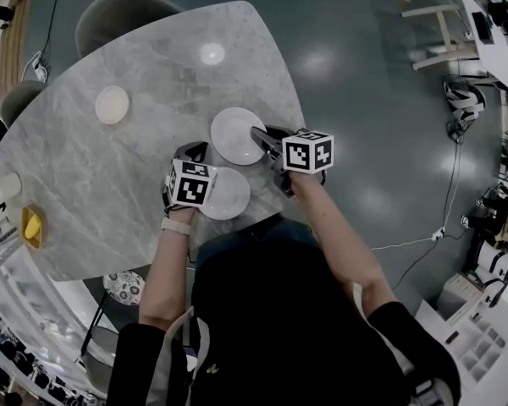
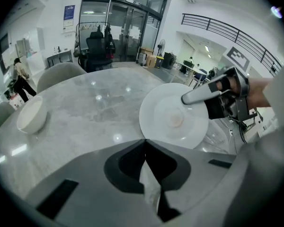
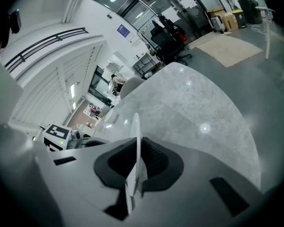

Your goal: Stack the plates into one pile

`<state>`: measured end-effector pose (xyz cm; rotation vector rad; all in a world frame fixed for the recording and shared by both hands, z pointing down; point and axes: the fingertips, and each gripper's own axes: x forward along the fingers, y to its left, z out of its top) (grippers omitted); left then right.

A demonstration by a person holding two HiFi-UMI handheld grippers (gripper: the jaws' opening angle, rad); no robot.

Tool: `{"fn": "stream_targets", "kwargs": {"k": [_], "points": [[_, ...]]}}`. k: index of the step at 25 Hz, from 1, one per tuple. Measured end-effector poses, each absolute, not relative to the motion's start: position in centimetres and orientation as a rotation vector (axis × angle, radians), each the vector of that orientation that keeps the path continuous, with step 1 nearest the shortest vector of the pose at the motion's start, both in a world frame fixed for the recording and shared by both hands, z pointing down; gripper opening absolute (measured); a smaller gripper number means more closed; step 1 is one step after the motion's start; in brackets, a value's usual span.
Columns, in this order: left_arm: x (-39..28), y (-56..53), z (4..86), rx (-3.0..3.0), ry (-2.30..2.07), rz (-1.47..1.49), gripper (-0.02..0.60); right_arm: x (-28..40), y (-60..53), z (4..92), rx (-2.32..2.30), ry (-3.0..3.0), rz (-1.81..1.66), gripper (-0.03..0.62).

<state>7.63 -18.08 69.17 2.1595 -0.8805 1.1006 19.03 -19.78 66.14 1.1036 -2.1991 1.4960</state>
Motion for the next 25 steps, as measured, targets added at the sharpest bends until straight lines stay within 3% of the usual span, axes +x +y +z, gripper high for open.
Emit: {"fn": "stream_targets", "kwargs": {"k": [25], "points": [[1.8,-4.1,65.4,1.962,-1.23,0.951,0.008,14.8,-10.3,64.4,0.813,-2.297,1.512,0.034]]}}
